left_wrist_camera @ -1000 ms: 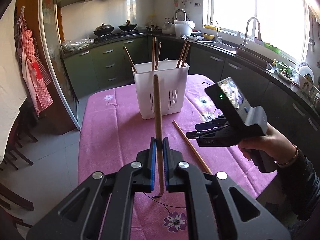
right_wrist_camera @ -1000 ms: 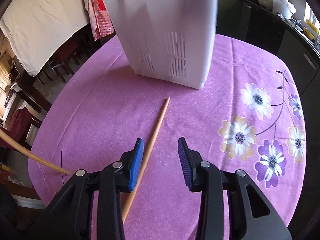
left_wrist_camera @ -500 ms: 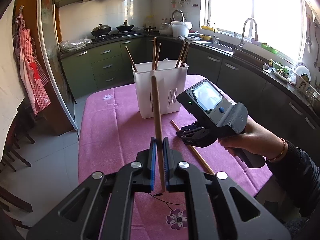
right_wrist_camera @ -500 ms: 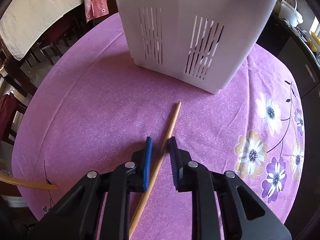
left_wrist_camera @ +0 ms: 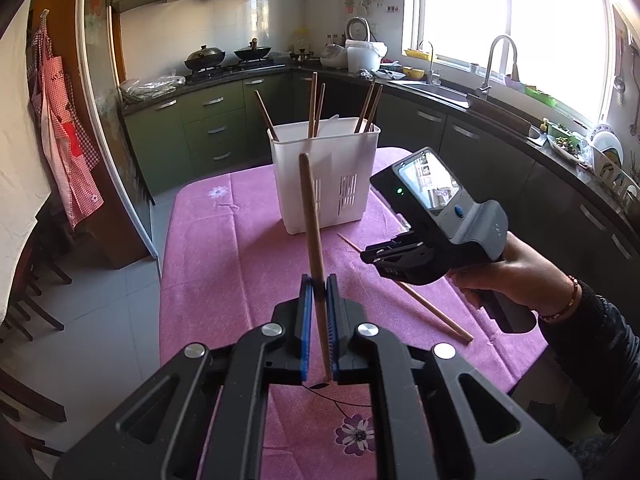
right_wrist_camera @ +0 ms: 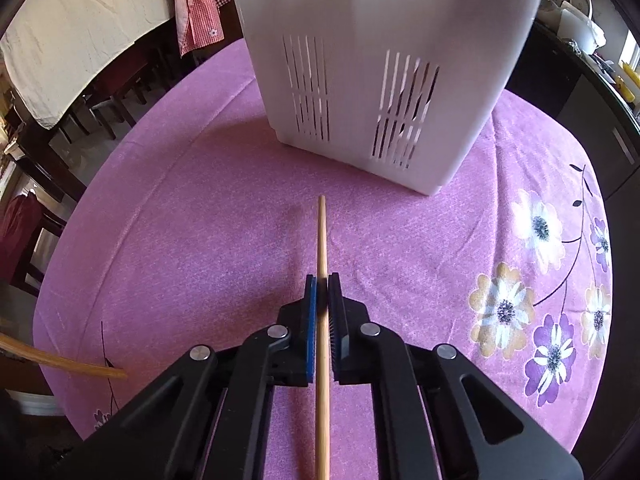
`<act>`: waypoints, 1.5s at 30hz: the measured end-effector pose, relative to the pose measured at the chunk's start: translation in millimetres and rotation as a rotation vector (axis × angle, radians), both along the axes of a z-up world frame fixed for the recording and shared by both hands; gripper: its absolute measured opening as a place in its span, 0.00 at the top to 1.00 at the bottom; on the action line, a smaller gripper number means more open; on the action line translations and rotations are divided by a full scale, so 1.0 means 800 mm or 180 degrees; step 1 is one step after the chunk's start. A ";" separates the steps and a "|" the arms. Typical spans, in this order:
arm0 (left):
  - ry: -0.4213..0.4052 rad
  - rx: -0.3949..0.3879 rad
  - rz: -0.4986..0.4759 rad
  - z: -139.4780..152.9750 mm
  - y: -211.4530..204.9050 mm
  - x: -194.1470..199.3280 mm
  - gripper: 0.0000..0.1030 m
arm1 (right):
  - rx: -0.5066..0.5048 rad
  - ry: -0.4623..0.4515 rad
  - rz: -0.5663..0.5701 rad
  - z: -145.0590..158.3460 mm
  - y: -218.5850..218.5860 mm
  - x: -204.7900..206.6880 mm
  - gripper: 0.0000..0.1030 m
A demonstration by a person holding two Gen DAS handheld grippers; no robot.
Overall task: Organize utensils
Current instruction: 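Carry the chopstick to the caddy with the left gripper while the right gripper lifts its chopstick upright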
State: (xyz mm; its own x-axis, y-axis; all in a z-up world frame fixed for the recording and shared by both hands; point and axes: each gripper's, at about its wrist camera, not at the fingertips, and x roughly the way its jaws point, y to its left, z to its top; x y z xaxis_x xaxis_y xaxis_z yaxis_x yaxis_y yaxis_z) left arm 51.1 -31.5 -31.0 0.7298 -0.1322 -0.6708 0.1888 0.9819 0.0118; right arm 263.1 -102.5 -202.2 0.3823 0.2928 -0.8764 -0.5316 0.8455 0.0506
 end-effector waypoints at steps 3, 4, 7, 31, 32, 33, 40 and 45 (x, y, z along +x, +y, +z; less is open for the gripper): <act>0.0006 0.0020 -0.0004 0.000 -0.001 0.001 0.93 | 0.0139 -0.0219 -0.0031 0.033 -0.013 -0.012 0.94; 0.0005 0.0028 -0.0004 0.000 -0.001 0.001 0.93 | 0.0195 -0.0295 -0.0033 0.045 -0.018 -0.017 0.94; 0.0004 0.0032 0.0002 0.000 -0.002 0.001 0.93 | 0.0373 -0.0547 -0.0058 0.085 -0.036 -0.040 0.94; -0.0011 0.0112 -0.0009 0.005 -0.009 0.002 0.94 | 0.0827 -0.1280 -0.0257 0.169 -0.171 -0.192 0.94; -0.0013 0.0099 -0.0013 0.007 -0.008 0.004 0.94 | 0.0833 -0.1278 -0.0257 0.168 -0.172 -0.193 0.94; -0.0011 0.0090 -0.0023 0.010 -0.008 0.006 0.94 | 0.0843 -0.1272 -0.0257 0.167 -0.173 -0.194 0.94; -0.0131 0.0097 -0.0120 0.055 -0.015 0.028 0.94 | 0.0920 -0.1263 -0.0287 0.162 -0.183 -0.194 0.94; -0.0357 0.0068 -0.0090 0.111 -0.016 0.065 0.94 | 0.0971 -0.1255 -0.0290 0.160 -0.190 -0.192 0.94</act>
State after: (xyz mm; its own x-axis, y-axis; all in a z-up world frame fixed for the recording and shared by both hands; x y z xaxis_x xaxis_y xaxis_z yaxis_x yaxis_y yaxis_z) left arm 103.2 -44.6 57.8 0.7966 -0.1404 -0.5880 0.2127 0.9756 0.0551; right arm 109.6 -254.2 -74.1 0.7029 0.4631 -0.5399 -0.4849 0.8673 0.1126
